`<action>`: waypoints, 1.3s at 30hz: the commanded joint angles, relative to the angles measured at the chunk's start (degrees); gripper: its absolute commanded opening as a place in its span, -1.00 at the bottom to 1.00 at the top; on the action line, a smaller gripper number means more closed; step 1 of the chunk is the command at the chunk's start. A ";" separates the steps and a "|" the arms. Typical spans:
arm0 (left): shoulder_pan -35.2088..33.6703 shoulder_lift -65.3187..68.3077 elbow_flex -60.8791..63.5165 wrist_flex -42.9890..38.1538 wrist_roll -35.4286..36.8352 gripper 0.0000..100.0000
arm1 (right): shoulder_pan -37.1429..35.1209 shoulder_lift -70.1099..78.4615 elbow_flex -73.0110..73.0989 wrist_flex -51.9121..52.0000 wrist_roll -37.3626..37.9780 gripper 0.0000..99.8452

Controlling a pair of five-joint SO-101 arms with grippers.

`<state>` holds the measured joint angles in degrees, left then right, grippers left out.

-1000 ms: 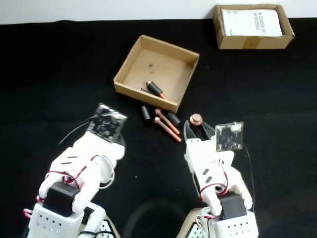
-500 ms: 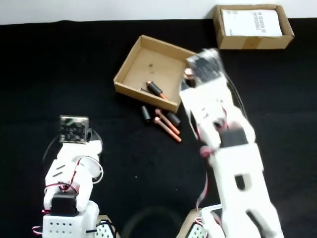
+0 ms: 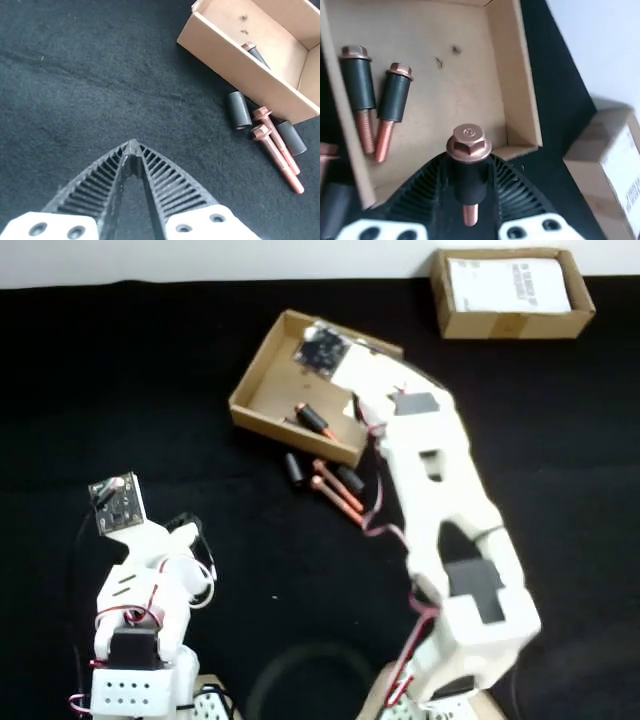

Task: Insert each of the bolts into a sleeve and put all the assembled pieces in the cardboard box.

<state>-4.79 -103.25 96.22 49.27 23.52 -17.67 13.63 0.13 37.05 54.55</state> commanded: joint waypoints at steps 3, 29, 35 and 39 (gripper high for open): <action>-0.57 -0.57 0.92 0.09 0.35 -0.98 | -0.40 11.82 -13.67 -1.10 3.69 -0.99; -0.13 -0.57 0.92 0.53 -3.60 -0.98 | -8.75 36.00 -48.40 14.37 -11.25 -0.98; -0.13 -0.57 0.92 0.62 -3.60 -0.98 | -8.57 35.82 -48.75 25.71 -12.92 -0.68; -0.04 -0.57 0.92 1.14 -3.69 -0.98 | -8.48 34.51 -51.47 29.49 -13.10 -0.60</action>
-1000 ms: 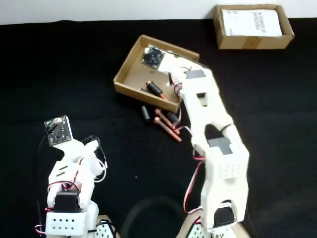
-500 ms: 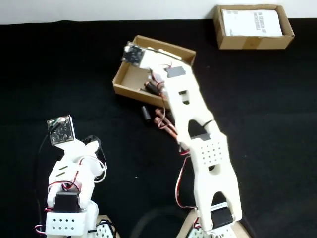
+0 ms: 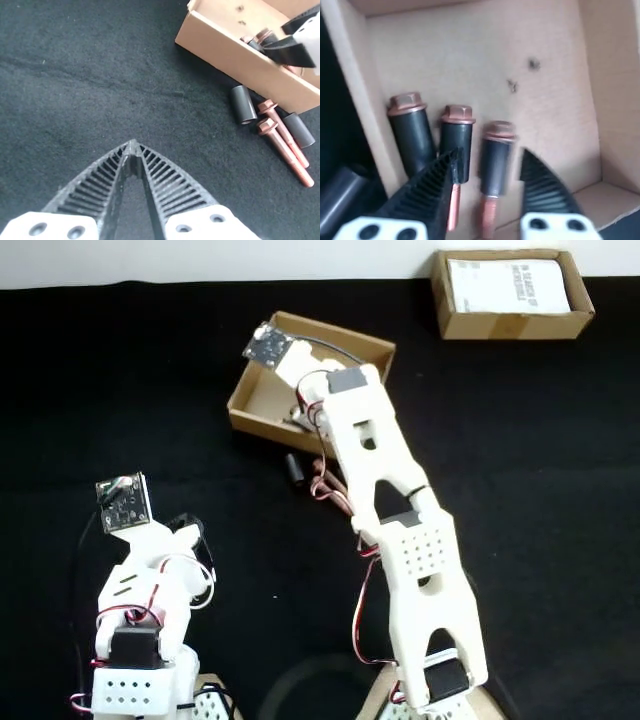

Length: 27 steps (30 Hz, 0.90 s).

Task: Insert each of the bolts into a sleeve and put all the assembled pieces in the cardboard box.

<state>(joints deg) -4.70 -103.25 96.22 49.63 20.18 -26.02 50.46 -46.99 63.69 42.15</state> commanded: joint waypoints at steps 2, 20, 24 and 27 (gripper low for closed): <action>0.13 -0.57 0.92 1.05 -1.14 -0.98 | -0.13 -3.91 -6.99 6.20 -3.60 -0.60; 0.48 -0.57 0.92 1.85 -2.64 -0.98 | -9.71 -22.46 -0.92 37.49 -42.11 -0.78; 0.48 -0.57 0.92 1.85 -2.64 -0.98 | -12.00 -25.98 9.63 37.05 -42.11 -0.78; 0.48 -0.57 0.92 1.85 -2.64 -0.98 | -12.44 -26.15 14.73 35.74 -43.52 -0.78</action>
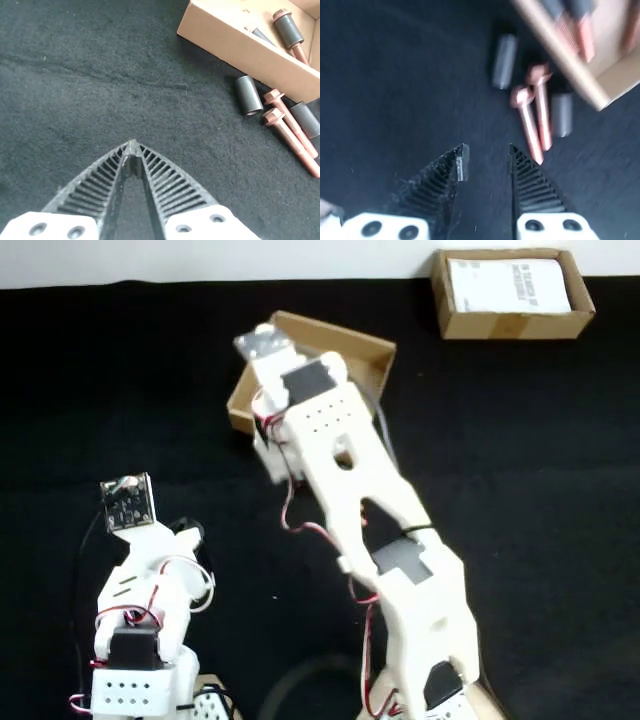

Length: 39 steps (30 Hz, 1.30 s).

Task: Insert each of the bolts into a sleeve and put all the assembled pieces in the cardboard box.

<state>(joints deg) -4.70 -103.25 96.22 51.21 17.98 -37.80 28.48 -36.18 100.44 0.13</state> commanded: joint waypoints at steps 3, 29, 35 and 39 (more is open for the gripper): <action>0.40 -0.57 0.92 0.35 -0.44 -0.98 | 0.66 -4.09 7.78 -7.87 -1.49 -0.78; 0.40 -0.57 0.92 1.05 -0.53 -0.98 | 1.54 11.21 7.16 -28.70 7.91 -0.52; 0.40 -0.57 0.92 1.05 -0.53 -0.98 | 2.24 18.68 3.12 -28.70 7.65 -0.52; 0.40 -0.57 0.92 1.05 -0.53 -0.98 | 2.33 21.58 2.68 -26.07 7.65 -0.52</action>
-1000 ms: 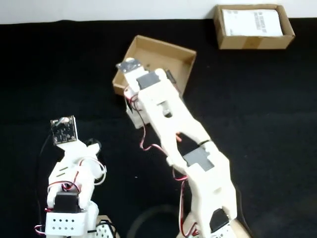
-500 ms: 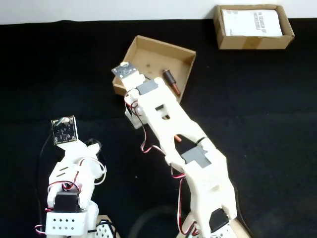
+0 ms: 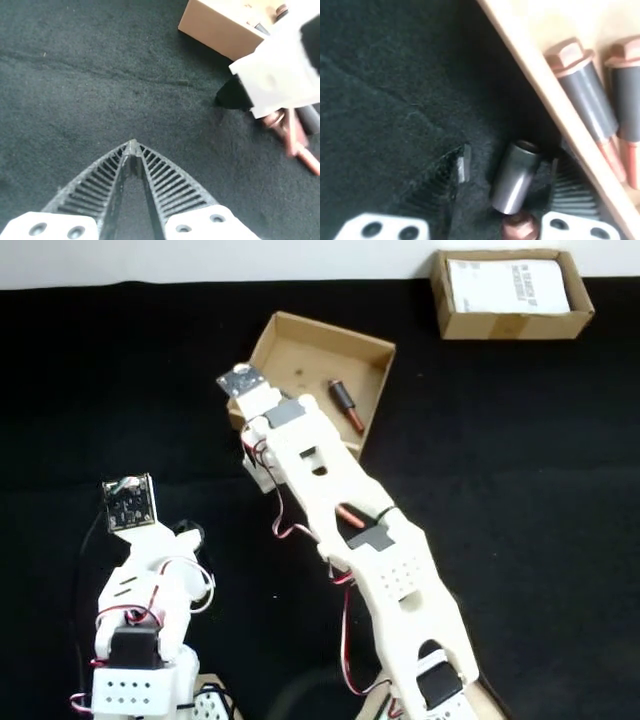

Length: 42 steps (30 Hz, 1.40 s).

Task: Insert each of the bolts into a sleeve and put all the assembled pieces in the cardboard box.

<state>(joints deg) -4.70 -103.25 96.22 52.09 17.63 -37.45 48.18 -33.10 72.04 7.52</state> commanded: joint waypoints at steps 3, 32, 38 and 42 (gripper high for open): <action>0.40 -0.57 0.92 0.18 -0.18 -0.98 | 2.07 2.68 -0.40 3.47 0.26 -0.54; 1.89 -0.57 0.92 -0.26 0.00 -0.98 | 6.20 -28.70 -13.23 24.22 -4.75 -0.98; 3.47 -0.57 0.92 0.00 0.00 -0.98 | 8.92 -42.15 -9.89 29.14 -5.45 -0.98; 3.47 -0.57 0.92 0.18 0.00 -0.98 | 10.24 -56.66 2.95 29.14 -5.54 -0.98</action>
<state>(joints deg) -2.15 -103.25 96.22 52.09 17.63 -28.75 4.22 -37.76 100.53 2.59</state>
